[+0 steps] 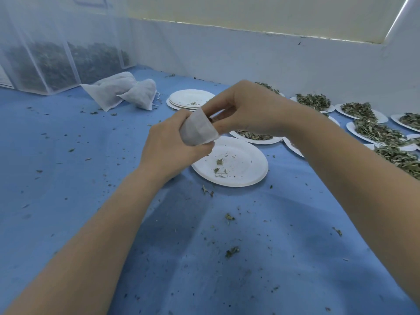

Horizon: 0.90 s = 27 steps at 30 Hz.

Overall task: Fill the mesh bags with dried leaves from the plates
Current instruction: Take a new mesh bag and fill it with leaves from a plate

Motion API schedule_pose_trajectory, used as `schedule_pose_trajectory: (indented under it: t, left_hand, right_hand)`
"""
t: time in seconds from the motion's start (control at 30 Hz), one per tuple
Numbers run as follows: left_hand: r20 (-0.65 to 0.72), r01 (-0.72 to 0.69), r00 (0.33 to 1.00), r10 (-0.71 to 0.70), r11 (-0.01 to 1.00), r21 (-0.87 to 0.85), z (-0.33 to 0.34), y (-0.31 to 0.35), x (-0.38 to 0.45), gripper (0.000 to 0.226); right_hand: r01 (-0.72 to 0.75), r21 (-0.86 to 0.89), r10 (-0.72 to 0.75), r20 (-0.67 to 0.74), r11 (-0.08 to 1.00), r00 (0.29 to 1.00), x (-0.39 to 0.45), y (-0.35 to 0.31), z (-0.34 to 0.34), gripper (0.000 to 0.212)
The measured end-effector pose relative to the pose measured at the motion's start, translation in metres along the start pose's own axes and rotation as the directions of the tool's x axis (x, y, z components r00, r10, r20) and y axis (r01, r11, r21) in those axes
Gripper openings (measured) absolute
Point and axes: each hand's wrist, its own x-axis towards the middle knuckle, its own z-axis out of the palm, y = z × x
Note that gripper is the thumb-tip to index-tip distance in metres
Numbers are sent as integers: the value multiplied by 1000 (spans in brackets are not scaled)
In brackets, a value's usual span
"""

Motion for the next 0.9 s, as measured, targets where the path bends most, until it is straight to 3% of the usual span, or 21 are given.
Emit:
schedule_pose_trajectory:
  t: [0.17, 0.3, 0.53, 0.77, 0.9]
  left_hand:
    - [-27, 40, 999, -42, 996, -79, 0, 2, 0, 37]
    - [-25, 34, 999, -37, 994, -105, 0, 2, -1, 33]
    - [-29, 22, 999, -24, 996, -89, -1, -4, 2, 26]
    - [-13, 32, 999, -33, 998, -46, 0, -14, 1, 27]
    - [8, 50, 999, -50, 999, -10, -3, -20, -1, 31]
  right_hand:
    - [-36, -100, 17, -185, 994, 983, 7, -4, 7, 16]
    - [-27, -139, 1, -187, 990, 982, 11, -6, 12, 17]
    - [84, 63, -71, -183, 994, 980, 4, 0, 0, 16]
    - [47, 37, -38, -217, 998, 975, 4, 8, 16, 29]
    - [76, 318, 22, -293, 945, 956, 2, 6, 17, 29]
